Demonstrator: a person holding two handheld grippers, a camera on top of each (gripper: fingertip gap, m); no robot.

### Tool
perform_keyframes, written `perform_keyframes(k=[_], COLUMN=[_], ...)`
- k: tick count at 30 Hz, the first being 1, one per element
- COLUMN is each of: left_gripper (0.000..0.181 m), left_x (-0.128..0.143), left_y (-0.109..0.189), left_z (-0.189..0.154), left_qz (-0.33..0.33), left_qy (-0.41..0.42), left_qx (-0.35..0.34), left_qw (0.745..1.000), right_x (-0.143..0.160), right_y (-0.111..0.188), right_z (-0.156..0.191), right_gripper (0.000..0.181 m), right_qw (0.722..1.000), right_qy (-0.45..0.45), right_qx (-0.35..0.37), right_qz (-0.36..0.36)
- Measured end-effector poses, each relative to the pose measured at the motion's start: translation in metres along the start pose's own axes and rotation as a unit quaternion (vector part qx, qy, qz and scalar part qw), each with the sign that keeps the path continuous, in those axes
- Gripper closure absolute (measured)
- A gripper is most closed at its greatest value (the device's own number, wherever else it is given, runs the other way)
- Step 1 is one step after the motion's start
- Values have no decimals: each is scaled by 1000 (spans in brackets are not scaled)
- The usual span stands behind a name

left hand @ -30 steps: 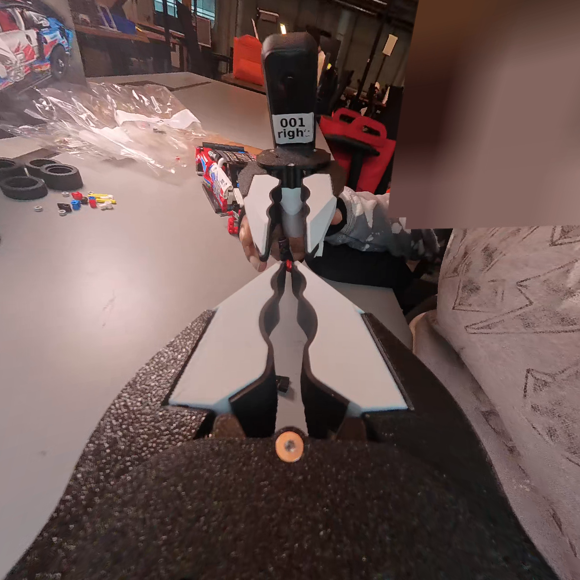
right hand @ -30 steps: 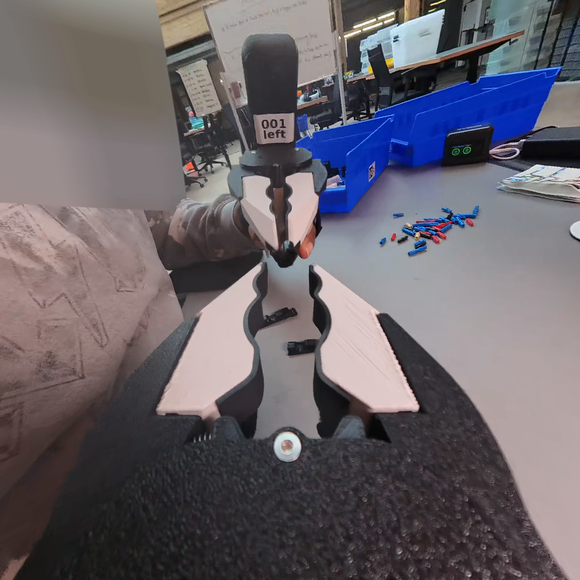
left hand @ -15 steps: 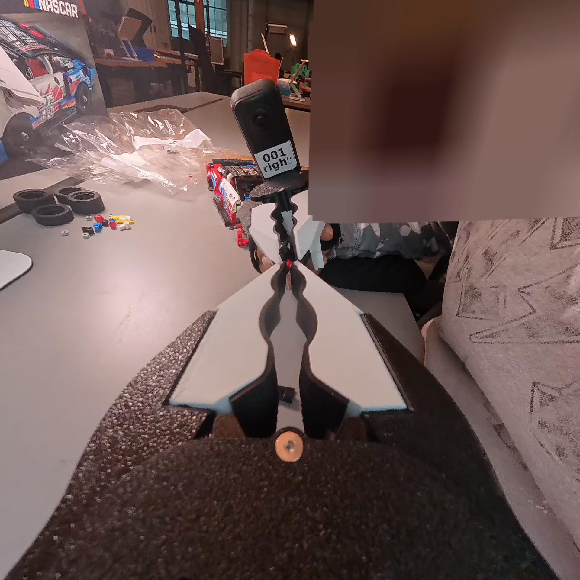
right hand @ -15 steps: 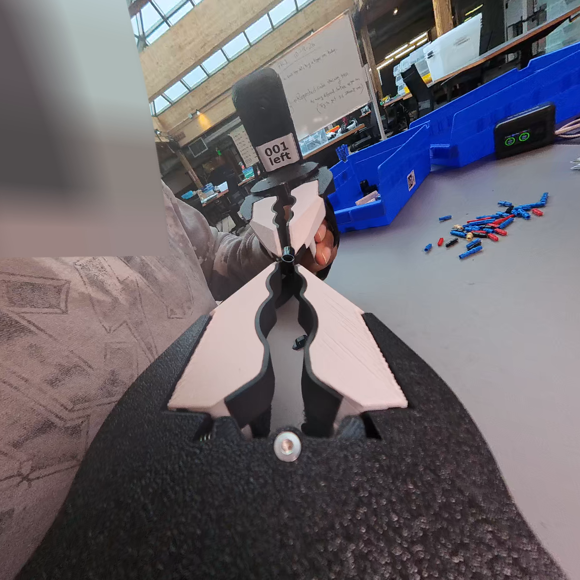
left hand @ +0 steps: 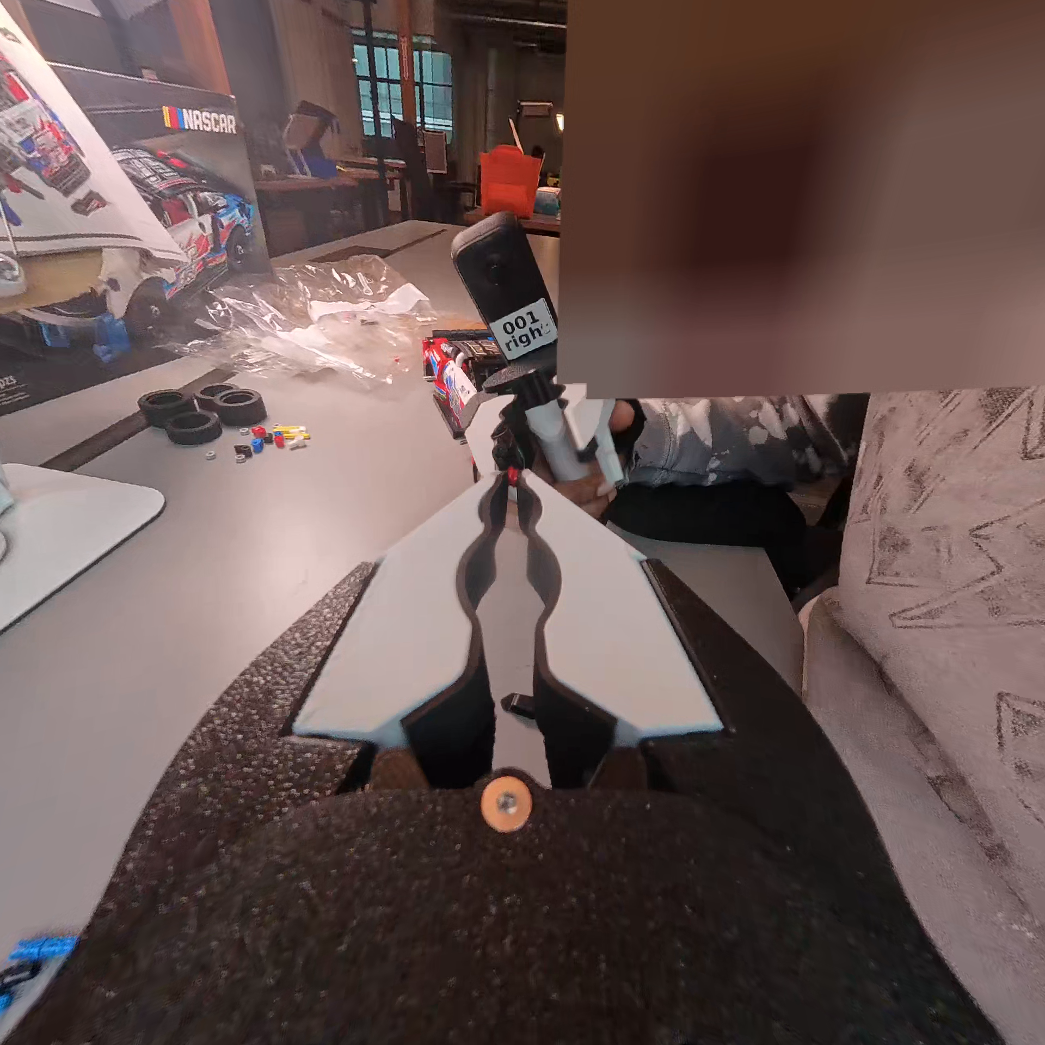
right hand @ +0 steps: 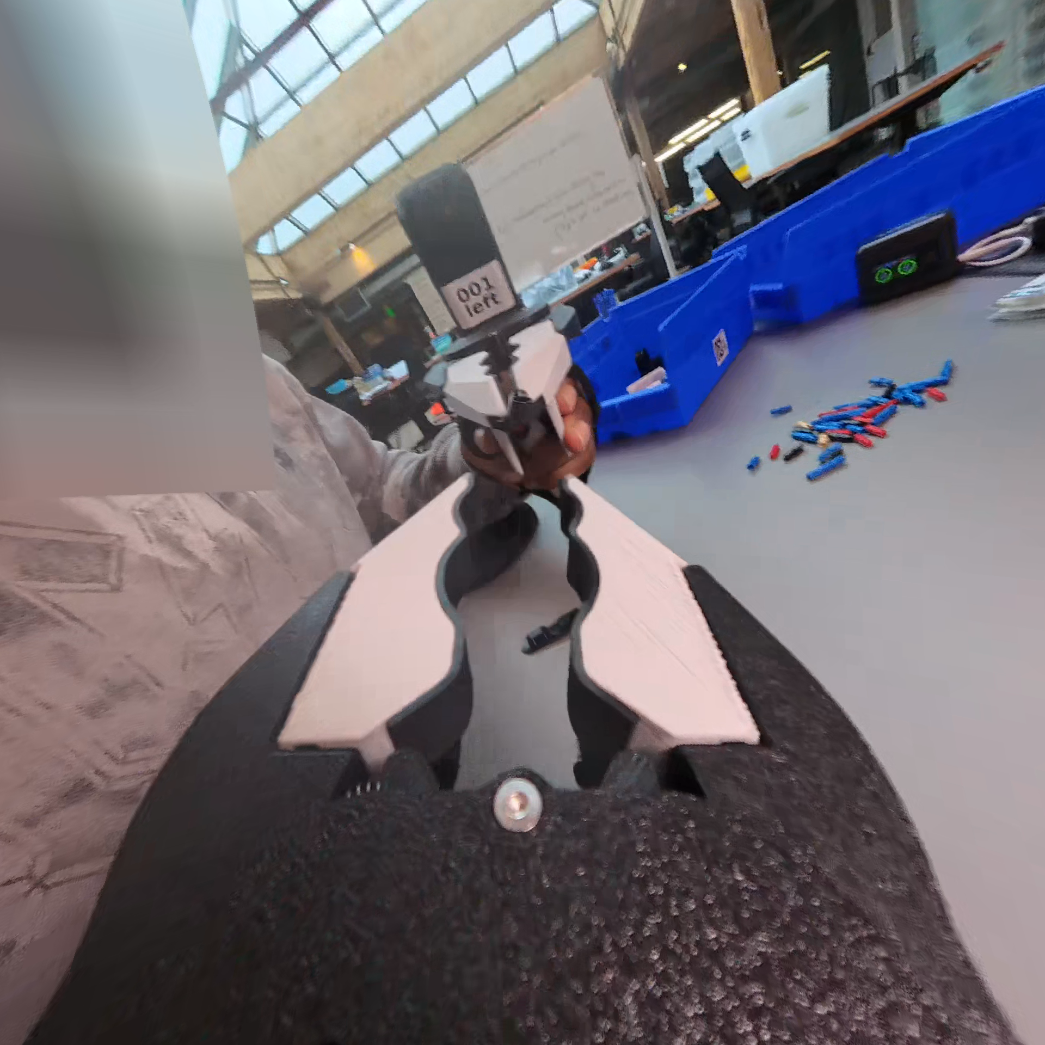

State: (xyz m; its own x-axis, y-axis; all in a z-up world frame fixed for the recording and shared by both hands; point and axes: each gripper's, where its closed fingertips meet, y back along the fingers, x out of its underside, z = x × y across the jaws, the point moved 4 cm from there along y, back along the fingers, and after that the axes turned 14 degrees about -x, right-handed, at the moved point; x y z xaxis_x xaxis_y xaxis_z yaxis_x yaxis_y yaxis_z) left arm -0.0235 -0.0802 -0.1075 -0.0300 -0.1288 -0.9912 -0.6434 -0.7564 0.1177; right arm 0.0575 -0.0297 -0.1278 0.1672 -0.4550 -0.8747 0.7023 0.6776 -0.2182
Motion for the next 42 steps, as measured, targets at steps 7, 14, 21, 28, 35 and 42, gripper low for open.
perform_keyframes(k=[7, 14, 21, 28, 35, 42], left_gripper=[179, 180, 181, 181, 158, 171], left_x=[13, 1, -17, -4, 14, 28], left_y=[-6, -9, 11, 4, 1, -12], left_z=[-10, -11, 12, 6, 12, 3], left_qz=[21, -9, -73, -14, 30, 46], left_qy=[-14, 2, 69, 18, 227, 410], left_qx=[14, -16, -43, -22, 64, 174], left_qw=[1000, 1000, 994, 1000, 971, 894], right_x=[-1, -10, -5, -6, -3, 7], right_y=[-15, -12, 3, -6, -9, -15], right_z=[-3, 0, 0, -4, 5, 15], right_gripper=[166, 176, 176, 176, 175, 175], right_qw=[1000, 998, 998, 999, 973, 899], right_qy=[-19, -14, -13, 21, 196, 357], right_qx=[4, -1, 0, 16, 109, 168], right_qz=[-13, -69, -63, -36, 61, 191])
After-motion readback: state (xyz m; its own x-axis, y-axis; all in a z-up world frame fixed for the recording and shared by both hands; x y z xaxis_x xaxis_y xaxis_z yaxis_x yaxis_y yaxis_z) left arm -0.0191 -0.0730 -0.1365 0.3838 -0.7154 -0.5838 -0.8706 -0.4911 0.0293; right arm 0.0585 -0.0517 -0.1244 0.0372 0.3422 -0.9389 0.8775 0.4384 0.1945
